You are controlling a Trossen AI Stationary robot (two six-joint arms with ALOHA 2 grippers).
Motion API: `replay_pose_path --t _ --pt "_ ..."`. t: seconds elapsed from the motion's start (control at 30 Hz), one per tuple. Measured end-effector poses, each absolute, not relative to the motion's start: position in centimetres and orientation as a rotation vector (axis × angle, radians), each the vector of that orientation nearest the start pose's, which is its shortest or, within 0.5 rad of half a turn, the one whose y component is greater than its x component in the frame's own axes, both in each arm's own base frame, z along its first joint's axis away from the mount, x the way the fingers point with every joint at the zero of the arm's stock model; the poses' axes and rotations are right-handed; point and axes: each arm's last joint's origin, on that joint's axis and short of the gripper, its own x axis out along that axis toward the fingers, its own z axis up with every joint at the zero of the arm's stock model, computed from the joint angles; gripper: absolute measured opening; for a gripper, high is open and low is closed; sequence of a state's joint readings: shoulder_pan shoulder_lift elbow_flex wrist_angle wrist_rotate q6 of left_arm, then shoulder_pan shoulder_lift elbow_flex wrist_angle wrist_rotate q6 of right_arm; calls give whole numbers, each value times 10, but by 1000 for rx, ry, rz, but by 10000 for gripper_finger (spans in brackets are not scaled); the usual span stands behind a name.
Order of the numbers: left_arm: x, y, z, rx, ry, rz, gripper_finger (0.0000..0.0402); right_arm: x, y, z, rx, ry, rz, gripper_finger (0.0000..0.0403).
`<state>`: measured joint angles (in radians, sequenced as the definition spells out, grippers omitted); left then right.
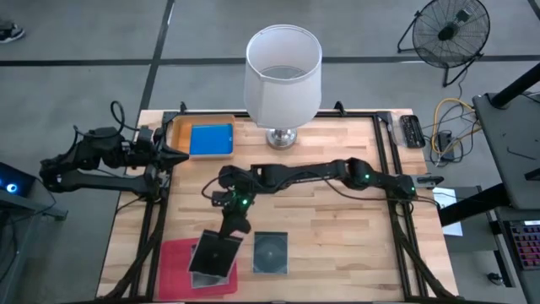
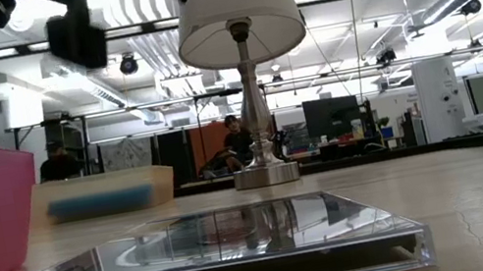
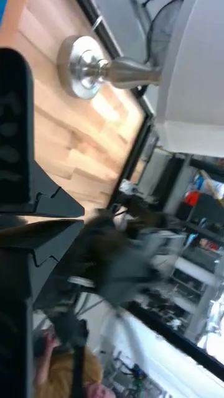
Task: Pick & place jewel cases by type
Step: Put the top black cd case into the pink bin
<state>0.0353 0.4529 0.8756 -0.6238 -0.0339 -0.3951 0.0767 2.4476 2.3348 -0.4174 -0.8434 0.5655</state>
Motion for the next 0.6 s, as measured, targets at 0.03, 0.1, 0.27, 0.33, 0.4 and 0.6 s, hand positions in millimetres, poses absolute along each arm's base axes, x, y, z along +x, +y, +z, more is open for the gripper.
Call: replay_pose_path --t 0.03,0.1,0.27,0.33,0.4,0.6 --pt "76 4 357 -395 199 105 0 541 62 269 711 758 736 28" --pt "78 3 361 -395 224 102 0 529 58 289 677 760 731 28" --pt "91 4 376 -387 247 100 0 487 49 341 535 781 646 28" --pt "98 4 379 -388 281 95 0 469 46 359 488 801 611 28" --pt "106 3 383 -386 320 59 0 450 42 376 450 820 564 28" --pt "129 1 404 -389 387 -12 13 407 23 412 362 844 417 28"
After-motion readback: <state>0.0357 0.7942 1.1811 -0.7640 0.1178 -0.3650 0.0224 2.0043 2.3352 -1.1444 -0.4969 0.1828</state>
